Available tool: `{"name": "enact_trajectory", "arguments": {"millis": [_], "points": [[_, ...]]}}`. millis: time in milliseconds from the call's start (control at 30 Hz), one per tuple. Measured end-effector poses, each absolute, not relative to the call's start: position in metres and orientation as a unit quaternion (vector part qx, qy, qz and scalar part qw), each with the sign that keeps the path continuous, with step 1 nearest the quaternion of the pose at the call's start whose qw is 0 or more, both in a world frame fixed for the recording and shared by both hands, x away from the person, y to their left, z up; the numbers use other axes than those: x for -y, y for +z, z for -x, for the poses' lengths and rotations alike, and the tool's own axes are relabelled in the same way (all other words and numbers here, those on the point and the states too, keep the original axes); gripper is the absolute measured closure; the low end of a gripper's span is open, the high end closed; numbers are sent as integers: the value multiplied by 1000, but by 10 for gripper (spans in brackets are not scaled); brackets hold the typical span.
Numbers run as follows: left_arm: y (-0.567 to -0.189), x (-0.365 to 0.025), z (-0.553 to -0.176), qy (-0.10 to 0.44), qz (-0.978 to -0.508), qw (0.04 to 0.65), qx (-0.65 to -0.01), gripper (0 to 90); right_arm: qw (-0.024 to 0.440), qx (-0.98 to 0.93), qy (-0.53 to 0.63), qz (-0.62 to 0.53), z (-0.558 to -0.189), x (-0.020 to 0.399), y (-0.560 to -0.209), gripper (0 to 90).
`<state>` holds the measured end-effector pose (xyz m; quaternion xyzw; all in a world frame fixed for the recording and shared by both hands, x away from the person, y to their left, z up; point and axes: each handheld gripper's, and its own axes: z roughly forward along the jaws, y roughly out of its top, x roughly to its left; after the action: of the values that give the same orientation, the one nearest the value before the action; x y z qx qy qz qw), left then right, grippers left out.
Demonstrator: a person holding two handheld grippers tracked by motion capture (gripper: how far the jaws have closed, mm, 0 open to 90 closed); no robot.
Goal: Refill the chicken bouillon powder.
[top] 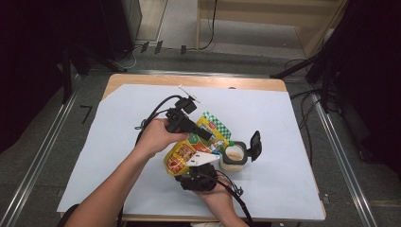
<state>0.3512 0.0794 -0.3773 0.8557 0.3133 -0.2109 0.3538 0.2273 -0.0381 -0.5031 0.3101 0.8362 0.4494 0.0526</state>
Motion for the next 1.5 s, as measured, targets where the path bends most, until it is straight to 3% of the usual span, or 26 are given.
{"name": "enact_trajectory", "arguments": {"millis": [800, 1500], "points": [[-349, -121, -357, -201, -837, 414, -295, 900, 75, -790, 498, -350, -235, 57, -495, 431], [-347, -167, -376, -167, -805, 460, -335, 900, 80, -775, 524, -344, -237, 66, -490, 430]]}}
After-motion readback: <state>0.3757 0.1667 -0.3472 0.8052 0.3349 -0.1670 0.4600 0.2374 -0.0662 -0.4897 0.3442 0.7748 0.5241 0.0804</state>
